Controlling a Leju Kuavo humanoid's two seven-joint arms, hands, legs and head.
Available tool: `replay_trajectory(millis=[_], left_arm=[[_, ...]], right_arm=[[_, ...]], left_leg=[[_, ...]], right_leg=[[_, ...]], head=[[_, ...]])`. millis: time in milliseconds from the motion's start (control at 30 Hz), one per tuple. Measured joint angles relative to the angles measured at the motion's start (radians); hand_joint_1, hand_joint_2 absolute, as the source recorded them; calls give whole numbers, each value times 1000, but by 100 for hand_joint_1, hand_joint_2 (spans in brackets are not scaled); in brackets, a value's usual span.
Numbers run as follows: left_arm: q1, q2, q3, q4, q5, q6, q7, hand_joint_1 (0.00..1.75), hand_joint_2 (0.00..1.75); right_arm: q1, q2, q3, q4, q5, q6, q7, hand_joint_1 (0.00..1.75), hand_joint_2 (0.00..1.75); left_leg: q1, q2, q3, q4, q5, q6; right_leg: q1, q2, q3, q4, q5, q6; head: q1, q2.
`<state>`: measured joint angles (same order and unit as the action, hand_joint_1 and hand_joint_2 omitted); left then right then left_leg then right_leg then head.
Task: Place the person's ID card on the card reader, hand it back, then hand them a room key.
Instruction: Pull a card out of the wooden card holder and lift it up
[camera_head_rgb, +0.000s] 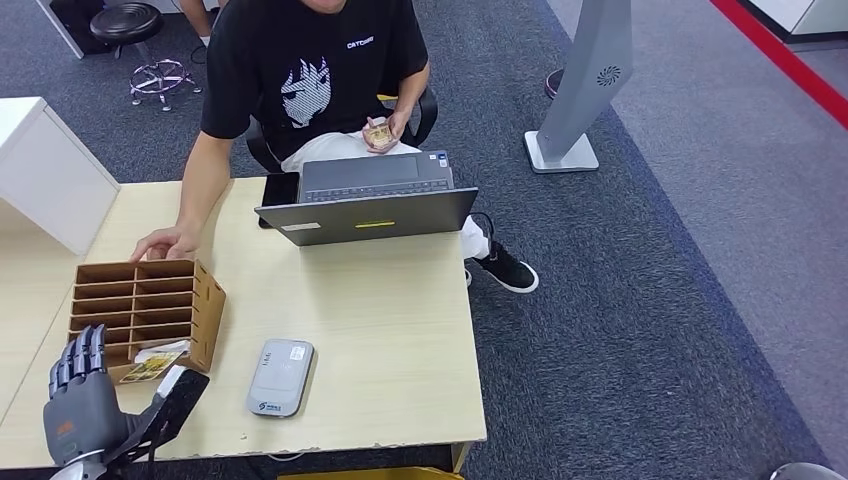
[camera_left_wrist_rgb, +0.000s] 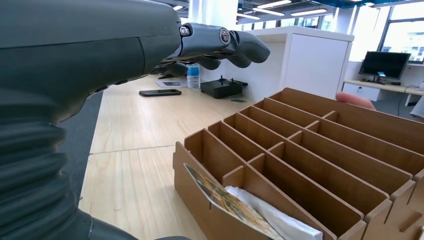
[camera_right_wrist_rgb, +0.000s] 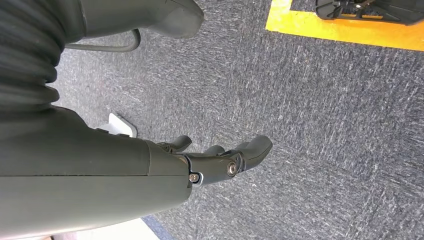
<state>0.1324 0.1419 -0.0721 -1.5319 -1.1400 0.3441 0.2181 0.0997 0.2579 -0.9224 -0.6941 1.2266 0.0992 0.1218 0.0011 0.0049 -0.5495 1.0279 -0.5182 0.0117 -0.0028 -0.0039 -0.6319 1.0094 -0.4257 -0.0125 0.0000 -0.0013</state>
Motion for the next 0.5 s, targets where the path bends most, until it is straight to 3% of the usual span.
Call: replay_trajectory(millis=[500], left_arm=[[-56,23,0,14,-26,-12,1,0,175]], right_arm=[[0,0,-3,1,-6,0,-2,0,175]], left_leg=[[0,0,0,0,0,0]], right_leg=[[0,0,0,0,0,0]], head=[[0,0]])
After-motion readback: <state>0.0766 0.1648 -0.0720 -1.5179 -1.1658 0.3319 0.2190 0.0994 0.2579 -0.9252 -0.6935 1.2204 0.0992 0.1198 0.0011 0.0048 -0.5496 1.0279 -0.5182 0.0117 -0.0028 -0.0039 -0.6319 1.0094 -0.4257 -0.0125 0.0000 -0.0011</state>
